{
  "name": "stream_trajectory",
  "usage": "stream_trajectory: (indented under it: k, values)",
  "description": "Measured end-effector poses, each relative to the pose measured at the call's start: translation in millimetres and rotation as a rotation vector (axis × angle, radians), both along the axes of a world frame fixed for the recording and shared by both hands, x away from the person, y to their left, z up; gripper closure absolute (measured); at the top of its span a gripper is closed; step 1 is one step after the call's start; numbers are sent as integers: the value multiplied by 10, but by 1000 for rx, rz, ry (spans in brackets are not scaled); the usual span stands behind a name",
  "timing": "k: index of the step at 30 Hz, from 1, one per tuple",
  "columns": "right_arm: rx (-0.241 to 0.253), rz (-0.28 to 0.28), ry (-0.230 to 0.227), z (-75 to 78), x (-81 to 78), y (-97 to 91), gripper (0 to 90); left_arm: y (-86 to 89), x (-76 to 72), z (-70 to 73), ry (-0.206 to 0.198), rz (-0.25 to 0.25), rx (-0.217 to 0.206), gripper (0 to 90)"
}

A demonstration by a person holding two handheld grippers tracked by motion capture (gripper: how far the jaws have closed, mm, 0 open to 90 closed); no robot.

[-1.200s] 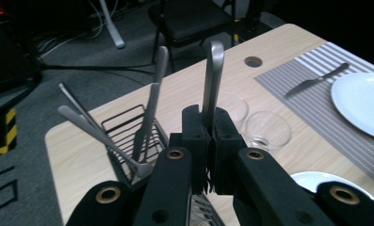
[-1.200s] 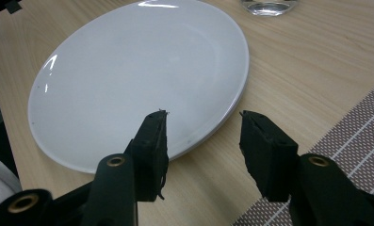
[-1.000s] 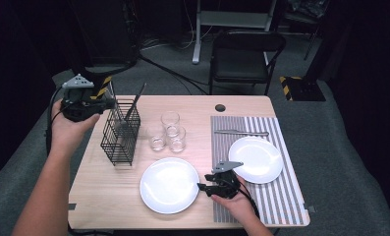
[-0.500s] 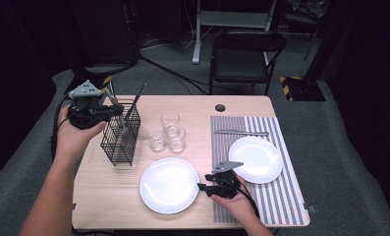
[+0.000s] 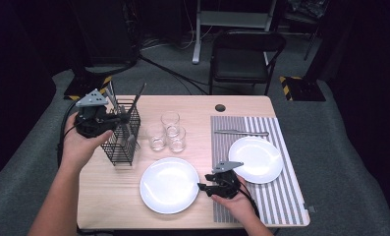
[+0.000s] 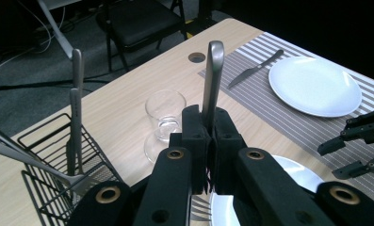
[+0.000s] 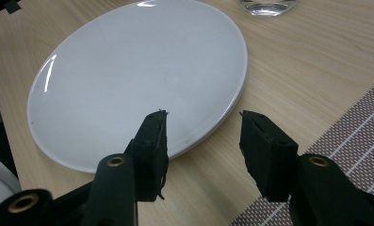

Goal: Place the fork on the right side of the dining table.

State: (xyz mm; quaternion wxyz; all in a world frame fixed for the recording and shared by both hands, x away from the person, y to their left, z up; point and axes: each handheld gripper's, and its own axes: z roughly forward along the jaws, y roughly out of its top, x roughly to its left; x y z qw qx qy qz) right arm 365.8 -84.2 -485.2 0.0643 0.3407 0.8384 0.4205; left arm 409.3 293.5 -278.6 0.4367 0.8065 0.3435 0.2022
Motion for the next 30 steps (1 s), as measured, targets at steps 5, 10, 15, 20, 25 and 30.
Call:
stream_trajectory:
  k: [5, 10, 15, 20, 25, 30]
  values:
    - [0, 1, 0, -1, 0, 1, 511, -51, -44, -51, 4, -18, 2, 868]
    - [-1, 0, 0, 0, 0, 0, 511, -87, -95, -96, -2, -38, -3, 868]
    - [-1, 1, -1, -1, 0, 1, 511, -96, -135, -150, 2, -51, -16, 868]
    - [-4, -1, 4, -3, -2, 5, 511, -100, -177, -192, 0, -62, -36, 868]
    - [-4, -1, 3, -4, -2, 5, 511, -115, -227, -249, 6, -75, -43, 868]
    - [-9, 2, 1, -6, 0, 7, 511, -143, -264, -334, 18, -90, -46, 867]
